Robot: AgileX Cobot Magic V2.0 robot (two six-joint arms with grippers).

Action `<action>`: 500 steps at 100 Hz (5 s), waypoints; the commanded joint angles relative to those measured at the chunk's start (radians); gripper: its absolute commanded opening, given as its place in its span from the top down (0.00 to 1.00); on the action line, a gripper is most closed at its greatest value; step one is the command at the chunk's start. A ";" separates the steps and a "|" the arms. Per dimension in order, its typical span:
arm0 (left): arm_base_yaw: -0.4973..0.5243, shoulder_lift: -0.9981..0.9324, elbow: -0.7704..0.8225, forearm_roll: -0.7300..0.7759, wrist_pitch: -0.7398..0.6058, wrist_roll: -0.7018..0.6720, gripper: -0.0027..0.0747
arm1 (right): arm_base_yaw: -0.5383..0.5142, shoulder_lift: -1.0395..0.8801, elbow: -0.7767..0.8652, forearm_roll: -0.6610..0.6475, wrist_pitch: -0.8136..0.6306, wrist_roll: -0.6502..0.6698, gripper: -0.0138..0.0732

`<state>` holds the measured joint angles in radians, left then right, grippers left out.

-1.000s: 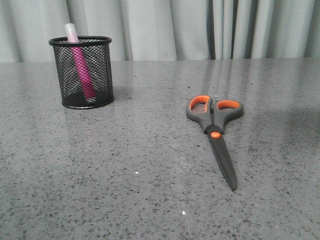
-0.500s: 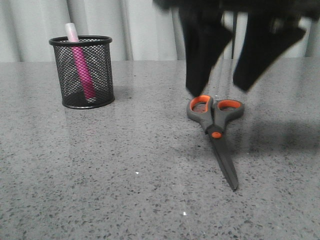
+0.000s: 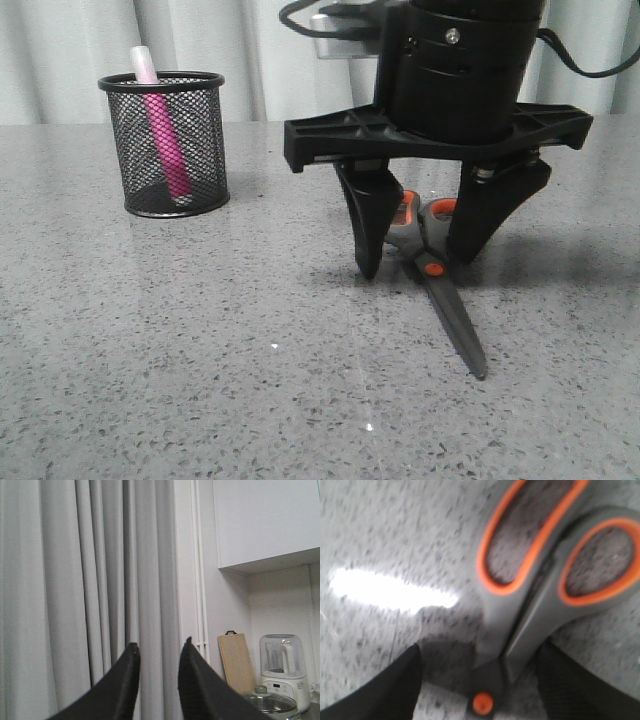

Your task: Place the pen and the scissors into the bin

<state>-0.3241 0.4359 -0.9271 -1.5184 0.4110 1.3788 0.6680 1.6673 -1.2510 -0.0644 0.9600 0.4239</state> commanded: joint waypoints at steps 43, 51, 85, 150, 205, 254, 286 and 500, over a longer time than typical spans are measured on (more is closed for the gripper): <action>-0.013 0.012 -0.022 -0.006 -0.006 -0.008 0.75 | -0.069 0.005 -0.025 -0.014 -0.063 -0.037 0.91; -0.013 0.012 -0.022 -0.007 -0.006 -0.008 0.75 | -0.069 0.016 -0.025 -0.014 -0.067 -0.051 0.93; -0.013 0.012 -0.022 0.011 -0.011 -0.008 0.75 | 0.005 -0.104 -0.224 -0.074 -0.488 -0.075 0.93; -0.013 0.012 -0.022 0.072 -0.013 -0.008 0.75 | 0.027 0.169 -0.272 -0.144 -1.309 -0.075 0.93; -0.013 0.012 -0.005 0.110 -0.004 -0.008 0.75 | 0.031 0.229 -0.270 -0.120 -1.243 -0.072 0.59; -0.013 0.001 -0.003 0.430 -0.036 -0.252 0.93 | 0.031 -0.109 -0.218 -0.221 -1.009 -0.073 0.93; -0.013 -0.073 0.124 0.977 0.190 -0.733 0.99 | 0.031 -0.708 0.327 -0.395 -0.808 -0.073 0.92; 0.278 -0.405 0.972 1.427 -0.188 -1.334 0.99 | 0.031 -1.485 0.763 -0.411 -0.517 -0.080 0.92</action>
<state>-0.0610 0.0414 0.0016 -0.1017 0.2046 0.0643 0.6963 0.1731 -0.4651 -0.4465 0.5100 0.3521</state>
